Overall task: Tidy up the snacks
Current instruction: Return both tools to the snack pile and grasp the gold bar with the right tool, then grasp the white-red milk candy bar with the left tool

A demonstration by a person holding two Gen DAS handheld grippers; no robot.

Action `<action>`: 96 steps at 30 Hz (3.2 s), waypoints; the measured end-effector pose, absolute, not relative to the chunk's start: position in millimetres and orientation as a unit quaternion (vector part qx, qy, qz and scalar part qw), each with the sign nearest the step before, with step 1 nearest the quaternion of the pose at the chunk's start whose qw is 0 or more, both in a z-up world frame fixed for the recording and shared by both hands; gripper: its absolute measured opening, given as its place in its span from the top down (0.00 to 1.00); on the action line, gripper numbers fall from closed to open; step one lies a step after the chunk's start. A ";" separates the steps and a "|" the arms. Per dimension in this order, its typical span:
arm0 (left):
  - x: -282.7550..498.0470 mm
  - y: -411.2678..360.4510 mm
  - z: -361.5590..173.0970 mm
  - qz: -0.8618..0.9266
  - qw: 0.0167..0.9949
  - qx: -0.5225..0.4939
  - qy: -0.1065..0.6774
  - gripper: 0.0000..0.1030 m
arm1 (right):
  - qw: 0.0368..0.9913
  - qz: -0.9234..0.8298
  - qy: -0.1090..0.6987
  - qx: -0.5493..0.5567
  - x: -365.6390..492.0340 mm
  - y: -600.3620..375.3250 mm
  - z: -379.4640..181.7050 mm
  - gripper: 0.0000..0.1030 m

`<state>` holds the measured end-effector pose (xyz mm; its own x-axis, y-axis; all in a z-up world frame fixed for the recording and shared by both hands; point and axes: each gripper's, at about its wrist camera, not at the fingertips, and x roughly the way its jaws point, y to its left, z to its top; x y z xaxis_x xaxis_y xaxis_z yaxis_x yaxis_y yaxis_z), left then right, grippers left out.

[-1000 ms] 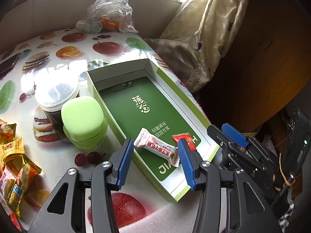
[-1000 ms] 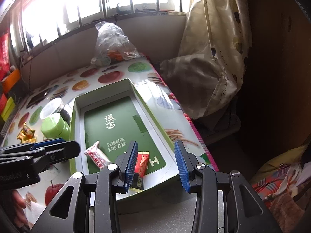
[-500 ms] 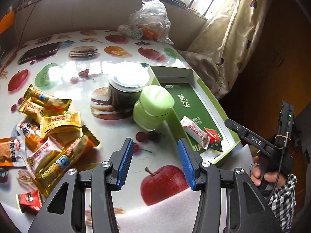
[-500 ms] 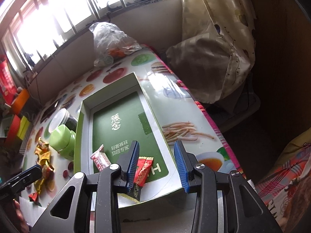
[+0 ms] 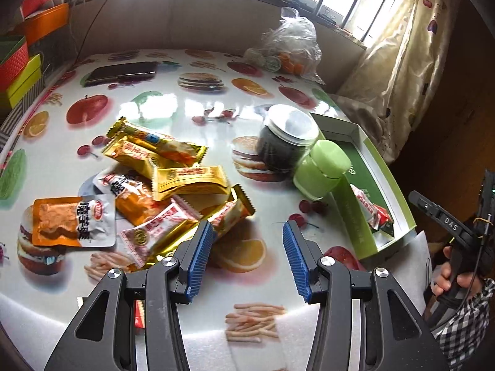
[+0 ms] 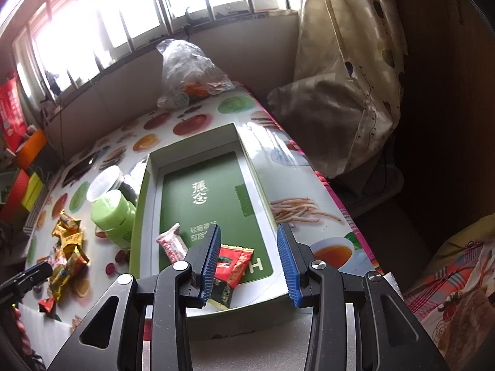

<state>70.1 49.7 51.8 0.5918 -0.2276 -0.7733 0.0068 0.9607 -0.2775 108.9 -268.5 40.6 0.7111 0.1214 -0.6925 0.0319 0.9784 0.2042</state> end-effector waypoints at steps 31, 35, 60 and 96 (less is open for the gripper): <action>22.3 163.0 27.4 0.021 0.876 -0.188 0.443 0.53 | 0.848 0.249 0.465 0.056 131.2 -26.2 -3.5 0.54; 20.6 168.2 24.2 0.020 0.875 -0.195 0.443 0.53 | 0.846 0.231 0.478 0.059 137.6 -17.8 -9.9 0.52; 45.7 141.6 20.2 -0.030 0.873 -0.180 0.452 0.53 | 0.870 0.203 0.448 -0.034 109.0 -26.8 -7.3 0.49; 96.8 86.2 9.1 -0.024 0.874 -0.056 0.482 0.63 | 0.865 0.201 0.458 0.030 112.6 -58.0 -16.7 0.79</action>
<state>96.8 86.2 9.1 0.5346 -0.0947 -0.8398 -0.0124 0.9927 -0.1198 112.6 -58.0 -16.7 0.4996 0.3755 -0.7806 -0.3213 0.9172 0.2355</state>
